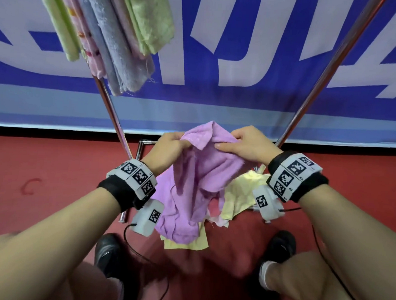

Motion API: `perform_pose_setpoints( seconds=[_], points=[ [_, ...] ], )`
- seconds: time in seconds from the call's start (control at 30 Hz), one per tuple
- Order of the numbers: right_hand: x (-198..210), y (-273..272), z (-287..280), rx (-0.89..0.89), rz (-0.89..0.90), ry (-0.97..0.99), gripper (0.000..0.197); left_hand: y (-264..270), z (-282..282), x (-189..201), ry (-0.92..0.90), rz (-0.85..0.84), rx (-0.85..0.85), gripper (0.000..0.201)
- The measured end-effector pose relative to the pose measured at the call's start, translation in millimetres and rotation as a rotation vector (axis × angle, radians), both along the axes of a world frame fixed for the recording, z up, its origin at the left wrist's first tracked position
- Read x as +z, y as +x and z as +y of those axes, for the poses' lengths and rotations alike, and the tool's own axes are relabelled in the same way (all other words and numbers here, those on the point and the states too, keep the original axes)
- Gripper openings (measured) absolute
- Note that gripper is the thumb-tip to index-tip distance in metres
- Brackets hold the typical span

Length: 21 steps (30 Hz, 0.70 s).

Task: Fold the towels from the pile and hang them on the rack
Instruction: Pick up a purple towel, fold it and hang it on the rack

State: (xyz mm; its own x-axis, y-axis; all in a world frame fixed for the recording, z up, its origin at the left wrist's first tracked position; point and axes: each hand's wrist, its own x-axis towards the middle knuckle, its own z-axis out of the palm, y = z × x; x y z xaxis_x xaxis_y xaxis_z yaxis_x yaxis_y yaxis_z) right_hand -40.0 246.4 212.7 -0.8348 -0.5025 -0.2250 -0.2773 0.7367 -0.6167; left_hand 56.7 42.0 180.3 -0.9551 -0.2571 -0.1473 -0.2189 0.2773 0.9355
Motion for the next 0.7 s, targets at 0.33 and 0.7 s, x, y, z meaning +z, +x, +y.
perform_pose_setpoints(
  seconds=[0.33, 0.7],
  points=[
    [9.6, 14.9, -10.4, 0.008, -0.206, -0.138, 0.038, 3.8, 4.4, 2.1, -0.106, 0.067, 0.12, 0.038],
    [3.3, 13.1, -9.7, -0.262, -0.192, -0.266, 0.007, 1.9, -14.3, 7.4, 0.027, 0.227, 0.26, 0.014]
  ],
)
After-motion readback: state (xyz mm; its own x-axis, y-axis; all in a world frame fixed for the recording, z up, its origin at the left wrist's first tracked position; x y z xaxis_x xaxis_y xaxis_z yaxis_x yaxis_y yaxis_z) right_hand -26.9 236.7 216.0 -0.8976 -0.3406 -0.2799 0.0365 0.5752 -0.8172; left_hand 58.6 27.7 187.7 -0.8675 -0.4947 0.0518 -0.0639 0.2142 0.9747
